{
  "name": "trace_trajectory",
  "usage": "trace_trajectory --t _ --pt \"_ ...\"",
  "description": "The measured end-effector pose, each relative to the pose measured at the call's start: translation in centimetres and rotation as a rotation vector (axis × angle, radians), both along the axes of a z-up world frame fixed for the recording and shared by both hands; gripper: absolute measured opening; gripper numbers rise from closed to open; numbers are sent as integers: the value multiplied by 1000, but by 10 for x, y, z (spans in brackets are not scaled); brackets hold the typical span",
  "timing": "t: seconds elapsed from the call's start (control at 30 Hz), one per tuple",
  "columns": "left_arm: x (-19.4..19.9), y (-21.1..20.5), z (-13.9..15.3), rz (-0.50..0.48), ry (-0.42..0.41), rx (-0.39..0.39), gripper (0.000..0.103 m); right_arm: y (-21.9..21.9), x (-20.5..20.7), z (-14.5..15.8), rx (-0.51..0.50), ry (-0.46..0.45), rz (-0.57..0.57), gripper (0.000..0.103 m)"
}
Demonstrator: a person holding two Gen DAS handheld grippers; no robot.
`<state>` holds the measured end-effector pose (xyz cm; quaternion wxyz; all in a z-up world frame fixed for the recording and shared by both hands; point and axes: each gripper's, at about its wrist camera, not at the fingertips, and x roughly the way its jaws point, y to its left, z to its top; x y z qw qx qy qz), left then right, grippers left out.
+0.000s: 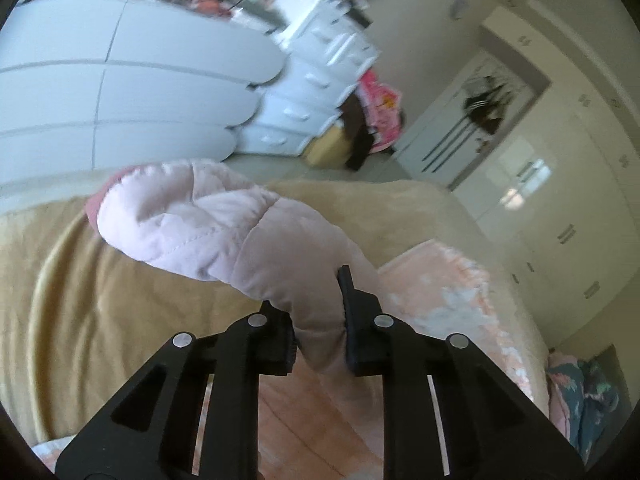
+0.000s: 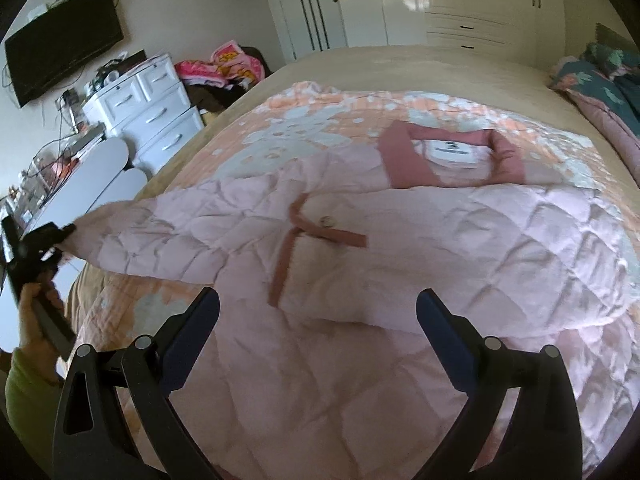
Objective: Fold large clothes
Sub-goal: 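Lift the held sleeve up with the left tool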
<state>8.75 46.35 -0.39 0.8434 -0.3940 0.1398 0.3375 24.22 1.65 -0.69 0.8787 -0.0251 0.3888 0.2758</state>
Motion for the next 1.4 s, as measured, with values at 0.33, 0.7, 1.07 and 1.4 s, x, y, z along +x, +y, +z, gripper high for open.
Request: trace_trajectory --t 0.33,0.7,1.07,1.4 --pt "9 -61 79 -126 -67 143 9 -53 -12 18 54 -22 -78 98" --pt "36 -135 134 -246 -113 261 8 -100 -27 32 106 -35 -145 98" --pt "56 -193 158 -344 -120 342 8 -154 -35 42 173 -48 -220 98" --pt "81 -252 169 -454 -110 412 8 -195 -35 42 223 -41 -271 98"
